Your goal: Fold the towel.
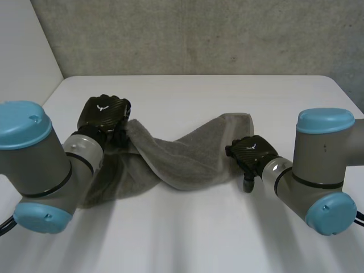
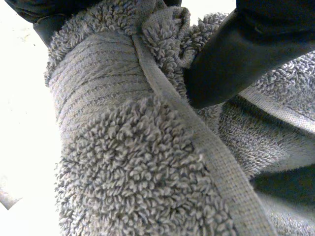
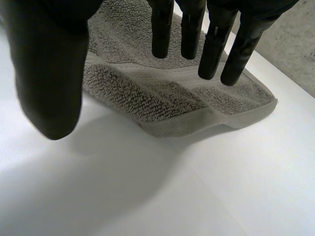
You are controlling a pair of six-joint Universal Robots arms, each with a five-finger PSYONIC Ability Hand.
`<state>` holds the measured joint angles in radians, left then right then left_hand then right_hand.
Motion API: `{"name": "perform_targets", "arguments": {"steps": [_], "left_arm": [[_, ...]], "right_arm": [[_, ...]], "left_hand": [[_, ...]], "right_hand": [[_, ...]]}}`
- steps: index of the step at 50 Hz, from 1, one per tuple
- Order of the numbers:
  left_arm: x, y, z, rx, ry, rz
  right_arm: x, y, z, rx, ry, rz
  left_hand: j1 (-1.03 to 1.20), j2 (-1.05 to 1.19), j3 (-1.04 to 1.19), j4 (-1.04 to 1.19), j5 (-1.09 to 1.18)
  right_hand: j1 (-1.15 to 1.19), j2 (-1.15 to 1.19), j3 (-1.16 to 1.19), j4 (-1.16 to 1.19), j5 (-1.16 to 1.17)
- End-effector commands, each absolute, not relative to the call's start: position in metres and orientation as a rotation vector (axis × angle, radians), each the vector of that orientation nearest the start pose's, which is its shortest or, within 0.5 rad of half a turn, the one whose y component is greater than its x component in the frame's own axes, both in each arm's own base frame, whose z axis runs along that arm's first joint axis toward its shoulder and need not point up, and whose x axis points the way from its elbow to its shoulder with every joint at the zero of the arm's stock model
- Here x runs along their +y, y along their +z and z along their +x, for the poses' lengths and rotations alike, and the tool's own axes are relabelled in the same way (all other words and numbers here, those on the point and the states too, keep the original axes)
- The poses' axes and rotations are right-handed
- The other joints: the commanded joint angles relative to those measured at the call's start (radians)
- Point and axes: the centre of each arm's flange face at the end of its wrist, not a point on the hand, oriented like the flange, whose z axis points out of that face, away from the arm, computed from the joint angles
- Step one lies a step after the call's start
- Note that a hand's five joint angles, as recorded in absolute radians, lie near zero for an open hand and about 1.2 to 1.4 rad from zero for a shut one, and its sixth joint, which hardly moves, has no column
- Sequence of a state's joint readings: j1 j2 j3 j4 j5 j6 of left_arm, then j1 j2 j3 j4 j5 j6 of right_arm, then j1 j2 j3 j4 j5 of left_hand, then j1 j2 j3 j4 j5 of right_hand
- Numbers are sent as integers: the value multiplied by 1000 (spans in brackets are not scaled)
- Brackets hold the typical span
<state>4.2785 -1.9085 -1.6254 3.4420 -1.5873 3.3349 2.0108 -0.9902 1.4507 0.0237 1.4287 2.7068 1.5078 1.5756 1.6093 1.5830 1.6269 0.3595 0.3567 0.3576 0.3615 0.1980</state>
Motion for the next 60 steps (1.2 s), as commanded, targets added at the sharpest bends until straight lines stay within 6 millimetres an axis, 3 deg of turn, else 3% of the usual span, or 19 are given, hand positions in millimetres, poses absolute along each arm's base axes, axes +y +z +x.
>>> {"name": "perform_targets", "arguments": {"steps": [1,29,34,36,43,45,47,48,50,51,52,53,54,55,56,58,60], "left_arm": [[-279,197,-272,2375,-2171,729],[-278,194,-271,2399,-2160,718],[-277,193,-270,2403,-2156,717],[-277,192,-271,2405,-2155,720],[-272,198,-272,2401,-2169,729],[-269,204,-271,2397,-2175,729],[-264,213,-270,2394,-2183,734],[-258,223,-268,2396,-2183,740],[-252,232,-267,2397,-2184,746],[-245,244,-265,2390,-2199,751],[-245,244,-265,2390,-2199,752],[-238,257,-262,2371,-2229,747],[-232,271,-259,2344,-2267,737],[-232,271,-259,2344,-2268,737],[-227,282,-257,2318,-2307,723],[-224,290,-255,2302,-2334,710],[-222,296,-254,2288,-2360,698]], "right_arm": [[-274,141,291,2247,-1617,-1172],[-285,120,309,2233,-1606,-1205],[-288,118,310,2238,-1608,-1201],[-288,119,310,2235,-1610,-1197],[-288,125,310,2230,-1617,-1193],[-288,136,310,2213,-1643,-1186],[-286,177,305,2167,-1727,-1160],[-286,177,304,2166,-1727,-1160],[-277,226,300,2101,-1816,-1145],[-277,226,300,2100,-1817,-1145],[-271,254,297,2062,-1863,-1145],[-271,254,297,2062,-1864,-1145],[-265,276,294,2049,-1873,-1146],[-260,295,289,2048,-1859,-1149],[-260,295,289,2048,-1859,-1149],[-263,317,275,2068,-1826,-1140],[-267,321,270,2077,-1812,-1133]], "left_hand": [[-112,-179,-213,-187,-405],[-112,-179,-213,-187,-405],[-112,-179,-213,-187,-405],[-112,-179,-213,-187,-405],[-112,-179,-213,-187,-405],[-112,-179,-213,-187,-405],[-112,-179,-213,-187,-405],[-112,-179,-213,-187,-405],[-112,-179,-213,-187,-405],[-112,-179,-213,-187,-405],[-112,-179,-213,-187,-405],[-112,-179,-213,-187,-405],[-112,-179,-213,-187,-405],[-112,-179,-213,-187,-405],[-112,-179,-213,-187,-405],[-112,-179,-213,-187,-405],[-112,-179,-213,-187,-405]], "right_hand": [[160,163,162,158,147],[357,360,359,355,344],[639,641,640,637,625],[1004,1007,1006,1002,991],[1037,1040,1039,1035,1024],[1037,1040,1039,1035,1024],[1037,1040,1039,1035,1024],[1037,1040,1039,1035,1024],[1037,1040,1039,1035,1024],[1037,1040,1039,1035,1024],[1037,1040,1039,1035,1024],[1037,1040,1039,1035,1024],[1037,1040,1039,1035,1024],[1037,1040,1039,1035,1024],[1037,1040,1039,1035,1024],[1037,1040,1039,1035,1024],[1037,1040,1039,1035,1024]]}}
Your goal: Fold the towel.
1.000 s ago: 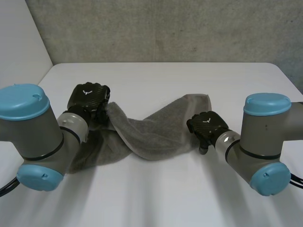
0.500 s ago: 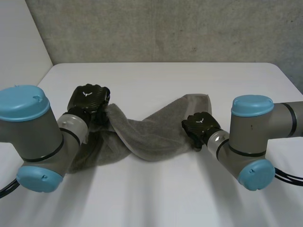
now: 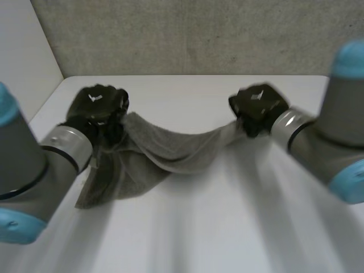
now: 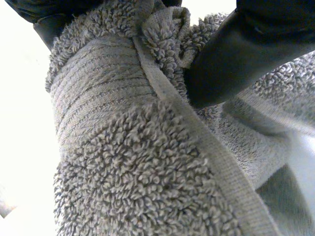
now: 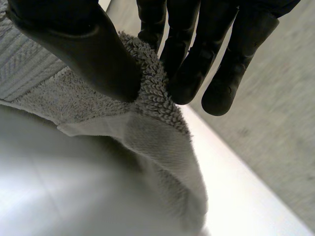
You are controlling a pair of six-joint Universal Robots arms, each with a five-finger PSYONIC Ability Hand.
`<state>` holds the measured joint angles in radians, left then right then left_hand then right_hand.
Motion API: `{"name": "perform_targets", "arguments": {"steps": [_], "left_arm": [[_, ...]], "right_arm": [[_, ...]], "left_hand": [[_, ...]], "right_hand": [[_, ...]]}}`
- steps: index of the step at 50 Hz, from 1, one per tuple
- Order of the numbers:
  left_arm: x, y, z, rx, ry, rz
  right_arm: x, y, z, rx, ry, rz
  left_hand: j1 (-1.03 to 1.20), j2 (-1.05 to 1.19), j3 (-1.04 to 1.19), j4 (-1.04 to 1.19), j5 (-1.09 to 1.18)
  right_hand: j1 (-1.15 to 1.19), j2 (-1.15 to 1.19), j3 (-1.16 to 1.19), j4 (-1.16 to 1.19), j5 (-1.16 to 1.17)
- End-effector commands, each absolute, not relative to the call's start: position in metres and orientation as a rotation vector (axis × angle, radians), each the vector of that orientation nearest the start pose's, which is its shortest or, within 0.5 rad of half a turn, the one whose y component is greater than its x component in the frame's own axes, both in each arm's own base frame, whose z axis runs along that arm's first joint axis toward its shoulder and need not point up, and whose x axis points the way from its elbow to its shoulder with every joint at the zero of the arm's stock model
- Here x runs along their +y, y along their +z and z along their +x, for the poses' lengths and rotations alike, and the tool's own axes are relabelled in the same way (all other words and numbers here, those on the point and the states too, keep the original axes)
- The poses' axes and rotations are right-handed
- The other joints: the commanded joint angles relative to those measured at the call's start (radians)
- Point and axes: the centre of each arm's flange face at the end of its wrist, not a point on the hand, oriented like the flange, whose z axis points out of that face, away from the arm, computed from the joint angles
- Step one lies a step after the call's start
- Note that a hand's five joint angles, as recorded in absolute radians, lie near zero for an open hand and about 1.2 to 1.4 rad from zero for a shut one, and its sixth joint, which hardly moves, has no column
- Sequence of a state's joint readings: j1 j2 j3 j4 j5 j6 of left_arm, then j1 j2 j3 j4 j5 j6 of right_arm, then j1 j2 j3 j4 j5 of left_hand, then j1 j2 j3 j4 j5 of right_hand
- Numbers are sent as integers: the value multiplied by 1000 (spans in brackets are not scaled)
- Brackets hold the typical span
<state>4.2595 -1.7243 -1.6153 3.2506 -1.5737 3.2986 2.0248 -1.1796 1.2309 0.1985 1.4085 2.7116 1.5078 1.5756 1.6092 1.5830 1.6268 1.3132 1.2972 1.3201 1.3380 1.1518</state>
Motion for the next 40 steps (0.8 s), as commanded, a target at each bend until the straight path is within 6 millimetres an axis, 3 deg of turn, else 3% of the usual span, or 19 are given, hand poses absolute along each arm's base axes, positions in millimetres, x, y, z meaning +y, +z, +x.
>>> {"name": "perform_targets", "arguments": {"steps": [1,4,6,7,8,9,11,13,17,21,22,23,24,25,31,33,34,36,40], "left_arm": [[-221,298,-253,2289,-2368,691],[-221,296,-255,2307,-2366,702],[-223,291,-254,2329,-2349,697],[-229,277,-256,2382,-2296,700],[-229,277,-256,2383,-2296,700],[-237,257,-260,2452,-2215,709],[-242,241,-264,2509,-2154,720],[-253,217,-271,2576,-2064,731],[-266,198,-277,2613,-2004,735],[-285,178,-287,2634,-1966,742],[-285,178,-288,2634,-1966,742],[-291,176,-290,2627,-1974,736],[-291,176,-290,2627,-1974,735],[-296,175,-292,2620,-1981,730],[-307,182,-296,2588,-2038,705],[-307,183,-296,2582,-2042,693],[-307,184,-295,2576,-2041,680],[-308,184,-293,2570,-2037,667],[-309,184,-290,2555,-2026,628]], "right_arm": [[-267,321,270,2078,-1812,-1133],[-279,314,268,2092,-1754,-1140],[-291,286,273,2156,-1642,-1167],[-291,286,273,2157,-1642,-1167],[-297,276,276,2179,-1606,-1191],[-297,275,276,2180,-1606,-1191],[-308,245,284,2230,-1506,-1242],[-313,228,287,2270,-1449,-1264],[-328,187,296,2377,-1374,-1380],[-336,167,300,2422,-1390,-1456],[-337,160,304,2427,-1413,-1488],[-337,160,304,2427,-1413,-1488],[-340,156,308,2421,-1468,-1509],[-345,155,310,2413,-1541,-1508],[-349,166,310,2388,-1751,-1421],[-340,195,305,2309,-1907,-1345],[-340,195,305,2309,-1908,-1345],[-328,221,300,2220,-2049,-1286],[-313,234,295,2179,-2103,-1263]], "left_hand": [[-112,-179,-213,-187,-405],[-112,-179,-213,-187,-405],[-112,-179,-213,-187,-405],[-112,-179,-213,-187,-405],[-112,-179,-213,-187,-405],[-112,-179,-213,-187,-405],[-112,-179,-213,-187,-405],[-112,-179,-213,-187,-405],[-112,-179,-213,-187,-405],[-112,-179,-213,-187,-405],[-112,-179,-213,-187,-405],[-112,-179,-213,-187,-405],[-112,-179,-213,-187,-405],[-112,-179,-213,-187,-405],[-112,-179,-213,-187,-405],[-112,-179,-213,-187,-405],[-112,-179,-213,-187,-405],[-120,-188,-221,-195,-413],[-161,-229,-262,-236,-455]], "right_hand": [[83,99,76,58,70],[83,99,76,58,70],[83,99,76,58,70],[83,99,76,58,70],[83,99,76,58,70],[83,99,76,58,70],[83,99,76,58,70],[83,99,76,58,70],[83,99,76,58,70],[83,99,76,58,70],[-52,-37,-59,-77,-66],[-54,-38,-61,-79,-67],[-592,-576,-599,-616,-605],[-879,-863,-886,-904,-892],[-1002,-986,-1009,-1027,-1015],[-1002,-986,-1009,-1027,-1015],[-1002,-986,-1009,-1027,-1015],[-999,-983,-1006,-1024,-1012],[-982,-966,-989,-1006,-995]]}}
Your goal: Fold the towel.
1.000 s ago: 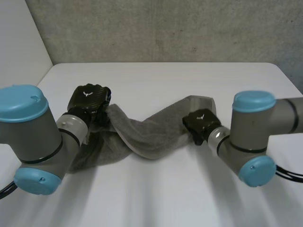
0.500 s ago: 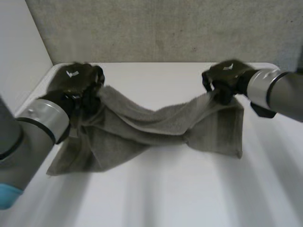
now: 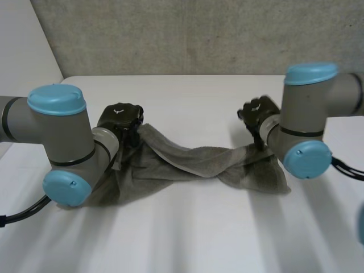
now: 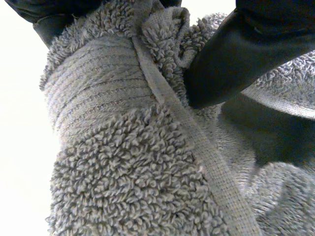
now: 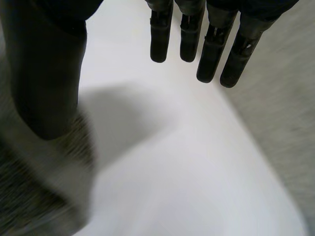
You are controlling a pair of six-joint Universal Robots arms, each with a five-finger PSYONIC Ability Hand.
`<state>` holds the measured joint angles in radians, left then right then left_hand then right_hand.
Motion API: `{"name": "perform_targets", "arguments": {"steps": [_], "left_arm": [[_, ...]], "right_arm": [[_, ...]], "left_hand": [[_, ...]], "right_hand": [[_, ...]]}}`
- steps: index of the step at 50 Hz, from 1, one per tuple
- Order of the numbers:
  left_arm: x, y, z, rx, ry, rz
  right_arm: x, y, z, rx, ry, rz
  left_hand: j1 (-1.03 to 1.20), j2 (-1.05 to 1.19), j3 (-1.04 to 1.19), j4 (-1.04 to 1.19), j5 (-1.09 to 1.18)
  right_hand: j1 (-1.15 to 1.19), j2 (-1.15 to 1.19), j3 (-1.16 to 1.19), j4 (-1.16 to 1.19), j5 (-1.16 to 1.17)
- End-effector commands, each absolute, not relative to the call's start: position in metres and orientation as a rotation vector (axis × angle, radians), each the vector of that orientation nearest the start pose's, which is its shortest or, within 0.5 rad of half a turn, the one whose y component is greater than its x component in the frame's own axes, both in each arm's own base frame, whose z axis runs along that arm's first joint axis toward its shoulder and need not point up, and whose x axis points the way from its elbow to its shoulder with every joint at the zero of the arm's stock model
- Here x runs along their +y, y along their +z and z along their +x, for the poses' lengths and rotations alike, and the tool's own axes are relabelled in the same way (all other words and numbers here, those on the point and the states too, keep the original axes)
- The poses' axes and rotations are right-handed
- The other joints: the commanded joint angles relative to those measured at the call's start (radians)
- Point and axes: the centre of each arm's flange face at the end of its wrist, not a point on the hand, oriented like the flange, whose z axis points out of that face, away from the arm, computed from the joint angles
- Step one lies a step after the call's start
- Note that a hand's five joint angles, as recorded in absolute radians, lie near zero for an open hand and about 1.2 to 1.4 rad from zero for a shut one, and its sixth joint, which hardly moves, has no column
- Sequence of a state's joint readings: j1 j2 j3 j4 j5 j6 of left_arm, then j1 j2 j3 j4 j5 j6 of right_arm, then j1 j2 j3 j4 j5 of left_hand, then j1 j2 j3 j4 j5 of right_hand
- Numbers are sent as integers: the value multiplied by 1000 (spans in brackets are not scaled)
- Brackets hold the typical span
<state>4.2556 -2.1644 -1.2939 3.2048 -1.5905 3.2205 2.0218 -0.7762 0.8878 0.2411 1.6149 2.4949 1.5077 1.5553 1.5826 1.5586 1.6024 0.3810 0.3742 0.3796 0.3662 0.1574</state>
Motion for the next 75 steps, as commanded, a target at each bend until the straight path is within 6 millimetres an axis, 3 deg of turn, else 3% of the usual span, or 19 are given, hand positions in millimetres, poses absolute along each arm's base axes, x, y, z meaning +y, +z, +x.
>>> {"name": "perform_targets", "arguments": {"steps": [1,2,7,15,21,23,29,37,39,40,42,50,55,67,69,71,72,74,75], "left_arm": [[-309,184,-290,2555,-2026,628],[-309,184,-290,2555,-2026,626],[-310,181,-290,2559,-2016,624],[-311,183,-289,2555,-2022,620],[-311,184,-288,2552,-2023,614],[-311,184,-288,2553,-2023,613],[-311,186,-286,2552,-2025,606],[-310,187,-285,2552,-2025,604],[-310,186,-286,2554,-2024,608],[-310,186,-286,2555,-2024,613],[-310,186,-287,2552,-2027,624],[-317,193,-290,2479,-2069,671],[-329,207,-295,2280,-2130,791],[-357,212,-314,2063,-2245,939],[-365,218,-317,1995,-2294,932],[-383,245,-320,1795,-2472,838],[-383,245,-320,1794,-2473,837],[-400,285,-312,1522,-2675,675],[-400,285,-312,1521,-2676,674]], "right_arm": [[-301,233,296,2171,-2074,-1277],[-301,233,296,2171,-2074,-1277],[-244,212,321,2098,-1888,-1382],[-208,194,336,2076,-1745,-1315],[-206,185,347,2054,-1737,-1212],[-209,167,355,2051,-1728,-1216],[-222,146,361,2091,-1754,-1197],[-246,124,356,2249,-1868,-1194],[-251,129,356,2242,-1936,-1195],[-251,129,356,2242,-1936,-1195],[-253,142,358,2194,-1994,-1180],[-273,201,363,1966,-2132,-1237],[-291,226,358,1945,-2128,-1295],[-340,220,354,1996,-2168,-1350],[-351,225,356,1939,-2268,-1353],[-371,251,366,1685,-2591,-1264],[-372,251,366,1683,-2593,-1264],[-379,286,372,1338,-2897,-1068],[-379,287,372,1336,-2898,-1067]], "left_hand": [[-161,-209,-236,-212,-430],[-164,-211,-239,-215,-433],[-173,-220,-248,-223,-442],[-182,-229,-256,-232,-451],[-182,-229,-256,-232,-451],[-182,-229,-256,-232,-451],[-179,-226,-253,-229,-448],[-167,-214,-242,-218,-436],[-158,-206,-233,-209,-427],[-129,-177,-204,-180,-398],[-112,-159,-187,-162,-381],[-111,-159,-186,-162,-381],[-111,-159,-186,-162,-381],[-111,-159,-186,-162,-381],[-111,-159,-186,-162,-381],[-111,-159,-186,-162,-381],[-111,-159,-186,-162,-381],[-111,-159,-186,-162,-381],[-111,-159,-186,-162,-381]], "right_hand": [[-23,-16,-22,-8,26],[-23,-16,-22,-8,26],[53,60,55,68,102],[27,34,28,42,76],[-55,-49,-54,-41,-6],[-61,-54,-60,-46,-12],[-29,-22,-27,-14,20],[215,222,216,230,264],[632,639,634,647,681],[635,641,636,649,684],[971,978,972,986,1020],[1015,1022,1017,1030,1064],[1015,1022,1017,1030,1064],[1015,1022,1017,1030,1064],[1015,1022,1017,1030,1064],[1015,1022,1017,1030,1064],[1015,1022,1017,1030,1064],[1015,1022,1017,1030,1064],[1015,1022,1017,1030,1064]]}}
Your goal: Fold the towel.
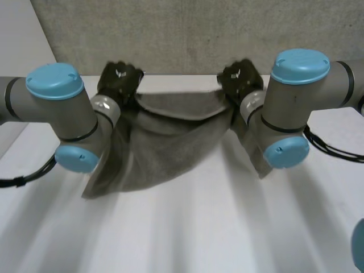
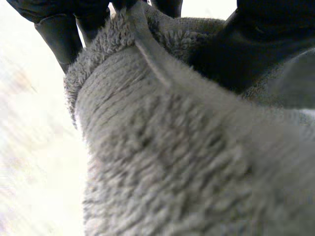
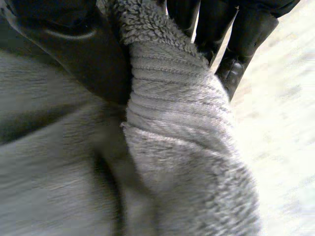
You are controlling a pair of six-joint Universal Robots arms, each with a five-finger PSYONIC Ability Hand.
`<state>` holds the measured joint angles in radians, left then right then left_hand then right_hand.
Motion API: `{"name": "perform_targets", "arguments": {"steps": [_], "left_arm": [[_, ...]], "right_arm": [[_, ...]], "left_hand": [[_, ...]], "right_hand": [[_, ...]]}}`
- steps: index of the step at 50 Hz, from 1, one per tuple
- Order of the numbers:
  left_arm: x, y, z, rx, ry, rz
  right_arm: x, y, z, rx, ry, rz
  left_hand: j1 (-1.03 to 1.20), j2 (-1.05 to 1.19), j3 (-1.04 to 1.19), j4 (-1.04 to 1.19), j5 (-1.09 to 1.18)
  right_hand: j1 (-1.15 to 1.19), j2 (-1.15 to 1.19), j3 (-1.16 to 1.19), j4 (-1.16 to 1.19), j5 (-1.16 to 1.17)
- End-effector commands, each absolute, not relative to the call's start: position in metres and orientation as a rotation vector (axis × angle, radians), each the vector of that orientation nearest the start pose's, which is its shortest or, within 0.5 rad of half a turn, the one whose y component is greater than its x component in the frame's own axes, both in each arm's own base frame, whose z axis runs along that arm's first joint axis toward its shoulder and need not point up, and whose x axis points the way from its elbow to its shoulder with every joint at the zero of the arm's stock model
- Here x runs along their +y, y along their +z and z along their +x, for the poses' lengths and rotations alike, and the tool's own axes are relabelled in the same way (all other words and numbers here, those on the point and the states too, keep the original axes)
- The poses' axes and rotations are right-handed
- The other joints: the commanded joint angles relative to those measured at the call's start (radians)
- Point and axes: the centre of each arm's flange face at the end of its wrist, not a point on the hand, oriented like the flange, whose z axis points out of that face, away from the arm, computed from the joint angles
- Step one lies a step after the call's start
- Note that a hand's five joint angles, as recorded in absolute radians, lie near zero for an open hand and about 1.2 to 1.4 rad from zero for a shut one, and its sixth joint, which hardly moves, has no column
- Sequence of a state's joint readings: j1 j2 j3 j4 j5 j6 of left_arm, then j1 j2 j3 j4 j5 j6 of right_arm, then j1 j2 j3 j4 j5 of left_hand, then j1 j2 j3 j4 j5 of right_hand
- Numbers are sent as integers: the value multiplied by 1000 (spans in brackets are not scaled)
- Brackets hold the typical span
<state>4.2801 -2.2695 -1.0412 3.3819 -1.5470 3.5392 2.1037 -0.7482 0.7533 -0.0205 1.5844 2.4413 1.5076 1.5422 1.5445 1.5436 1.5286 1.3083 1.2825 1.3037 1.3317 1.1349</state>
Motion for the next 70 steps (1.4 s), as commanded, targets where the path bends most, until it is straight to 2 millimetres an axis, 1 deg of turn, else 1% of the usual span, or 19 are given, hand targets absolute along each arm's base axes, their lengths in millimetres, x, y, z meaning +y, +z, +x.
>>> {"name": "perform_targets", "arguments": {"steps": [1,2,5,8,11,13,16,18,19,21,22,24,30,31,37,42,50,62,70], "left_arm": [[-401,311,-307,1392,-2764,599],[-400,328,-303,1327,-2821,548],[-398,336,-300,1332,-2852,522],[-395,334,-298,1436,-2864,516],[-392,316,-296,1579,-2807,541],[-385,287,-294,1709,-2714,591],[-380,273,-292,1765,-2671,612],[-369,244,-287,1881,-2564,665],[-369,244,-287,1882,-2563,665],[-353,208,-281,2019,-2401,743],[-353,208,-281,2020,-2401,744],[-329,173,-273,2144,-2186,867],[-296,140,-261,2206,-1946,1032],[-280,126,-258,2217,-1859,1107],[-272,130,-255,2208,-1854,1116],[-271,136,-254,2200,-1873,1101],[-272,136,-255,2199,-1880,1096],[-279,141,-253,2194,-1903,1060],[-284,146,-252,2222,-1942,996]], "right_arm": [[-376,304,372,1171,-2994,-976],[-370,320,369,1052,-3049,-928],[-365,323,368,1030,-3040,-941],[-358,307,372,1118,-2938,-1027],[-354,282,371,1305,-2771,-1153],[-347,256,368,1491,-2572,-1251],[-344,246,364,1581,-2480,-1274],[-335,222,356,1754,-2284,-1352],[-335,222,356,1755,-2283,-1352],[-319,195,345,1929,-2046,-1455],[-319,195,345,1930,-2045,-1455],[-301,171,336,2061,-1838,-1529],[-283,144,326,2155,-1655,-1553],[-280,141,324,2170,-1636,-1550],[-272,139,317,2231,-1584,-1492],[-270,143,308,2296,-1578,-1388],[-263,148,300,2330,-1595,-1227],[-237,157,299,2224,-1703,-1102],[-210,151,319,2117,-1704,-1168]], "left_hand": [[-111,-146,-148,-147,-307],[-111,-146,-148,-147,-307],[-111,-146,-148,-147,-307],[-111,-146,-148,-147,-307],[-111,-146,-148,-147,-307],[-111,-146,-148,-147,-307],[-111,-146,-148,-147,-307],[-111,-146,-148,-147,-307],[-111,-146,-148,-147,-307],[-111,-146,-148,-147,-307],[-111,-146,-148,-147,-307],[-111,-146,-148,-147,-307],[-111,-146,-148,-147,-307],[-111,-146,-148,-147,-307],[-111,-146,-148,-147,-307],[-111,-146,-148,-147,-307],[-111,-146,-148,-147,-307],[-111,-146,-148,-147,-307],[-111,-146,-148,-147,-307]], "right_hand": [[88,114,93,65,87],[88,114,93,65,87],[88,114,93,65,87],[88,114,93,65,87],[88,114,93,65,87],[88,114,93,65,87],[88,114,93,65,87],[88,114,93,65,87],[88,114,93,65,87],[88,114,93,65,87],[88,114,93,65,87],[88,114,93,65,87],[88,114,93,65,87],[88,114,93,65,87],[-40,-14,-36,-64,-41],[-468,-442,-463,-491,-469],[-753,-727,-748,-777,-754],[-892,-866,-887,-915,-893],[-889,-863,-884,-912,-890]]}}
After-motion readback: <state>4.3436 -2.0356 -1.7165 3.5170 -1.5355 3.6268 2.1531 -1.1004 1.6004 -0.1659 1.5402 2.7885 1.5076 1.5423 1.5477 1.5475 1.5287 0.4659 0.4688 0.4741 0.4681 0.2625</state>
